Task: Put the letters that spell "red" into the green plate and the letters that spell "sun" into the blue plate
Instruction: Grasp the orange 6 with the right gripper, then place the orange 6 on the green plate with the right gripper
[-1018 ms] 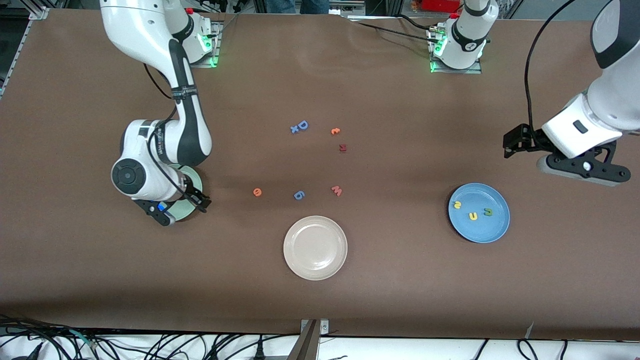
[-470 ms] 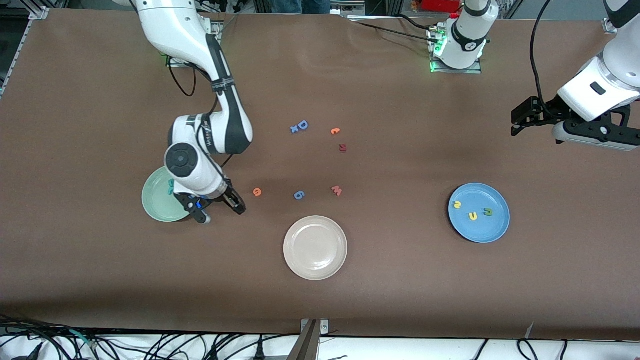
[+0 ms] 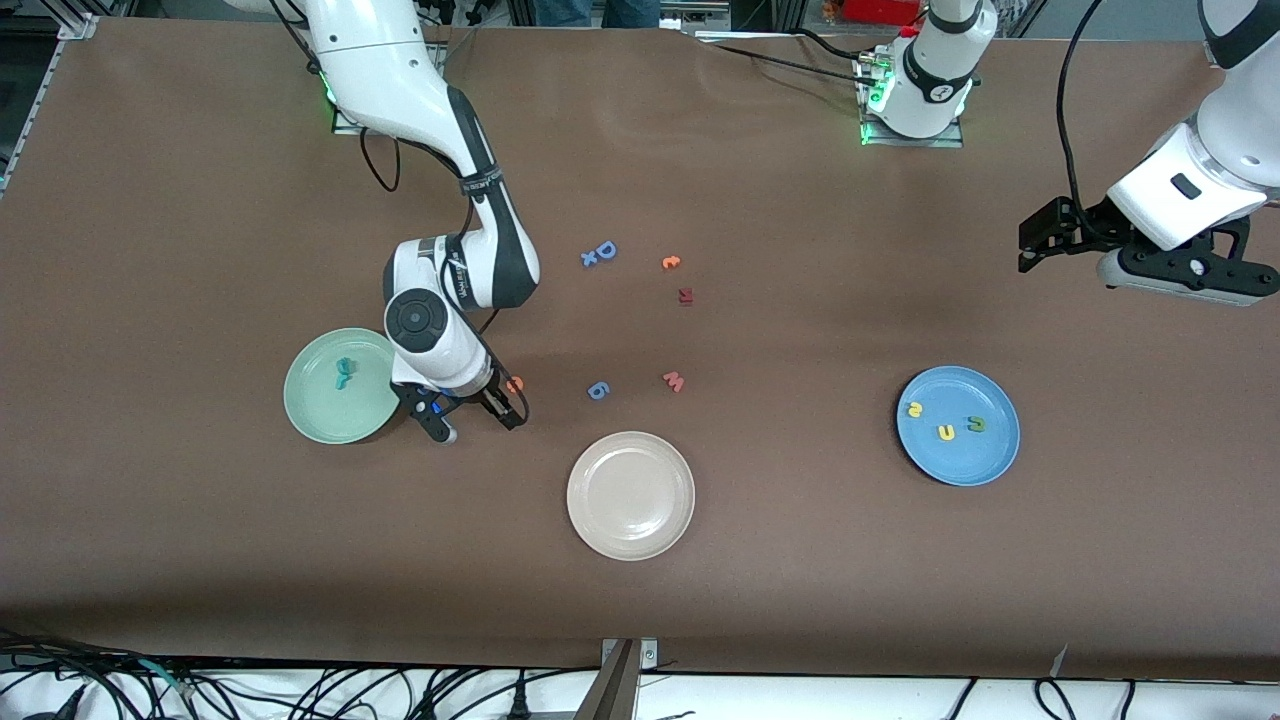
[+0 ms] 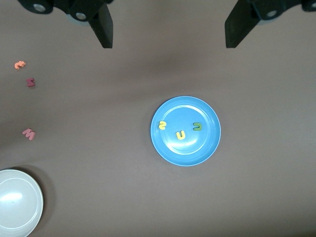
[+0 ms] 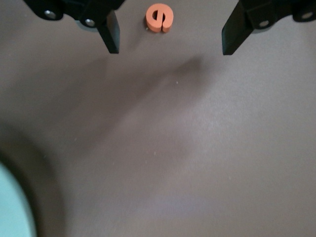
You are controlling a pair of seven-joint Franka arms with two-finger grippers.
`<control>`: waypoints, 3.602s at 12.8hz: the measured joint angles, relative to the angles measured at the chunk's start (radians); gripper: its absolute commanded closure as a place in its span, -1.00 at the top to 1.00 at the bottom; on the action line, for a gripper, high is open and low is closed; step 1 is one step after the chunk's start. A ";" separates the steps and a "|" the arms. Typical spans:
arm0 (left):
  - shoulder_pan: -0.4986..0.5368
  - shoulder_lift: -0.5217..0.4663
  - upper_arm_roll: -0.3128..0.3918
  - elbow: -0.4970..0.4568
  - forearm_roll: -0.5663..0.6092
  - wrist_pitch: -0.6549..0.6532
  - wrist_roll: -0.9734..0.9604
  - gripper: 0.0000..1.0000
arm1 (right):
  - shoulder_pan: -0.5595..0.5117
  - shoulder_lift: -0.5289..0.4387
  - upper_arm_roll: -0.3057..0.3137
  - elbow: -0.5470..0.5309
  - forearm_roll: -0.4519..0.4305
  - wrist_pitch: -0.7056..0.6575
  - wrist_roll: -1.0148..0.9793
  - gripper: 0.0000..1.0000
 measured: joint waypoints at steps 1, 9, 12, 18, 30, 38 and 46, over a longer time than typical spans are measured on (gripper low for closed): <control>0.000 0.000 -0.001 0.000 0.000 -0.005 0.000 1.00 | 0.000 0.002 0.006 0.000 0.000 0.002 0.006 0.84; 0.006 0.000 -0.010 0.000 0.000 -0.009 0.000 1.00 | 0.011 0.008 0.032 -0.027 0.000 0.052 0.045 0.66; 0.009 0.001 -0.010 0.000 0.000 -0.009 0.000 1.00 | 0.014 0.008 0.034 -0.037 0.000 0.057 0.046 0.51; 0.010 0.002 -0.010 0.000 0.000 -0.010 0.000 1.00 | 0.018 0.008 0.045 -0.038 0.012 0.059 0.050 0.23; 0.009 0.002 -0.012 0.000 0.000 -0.010 0.000 1.00 | 0.017 -0.001 0.039 -0.035 0.012 0.039 0.048 -0.61; 0.009 0.002 -0.012 0.000 0.000 -0.010 0.000 1.00 | 0.004 -0.025 -0.160 0.017 0.012 -0.236 -0.262 -0.66; 0.009 0.003 -0.012 0.000 0.000 -0.010 0.000 1.00 | -0.051 -0.021 -0.335 -0.022 0.012 -0.434 -0.625 -0.61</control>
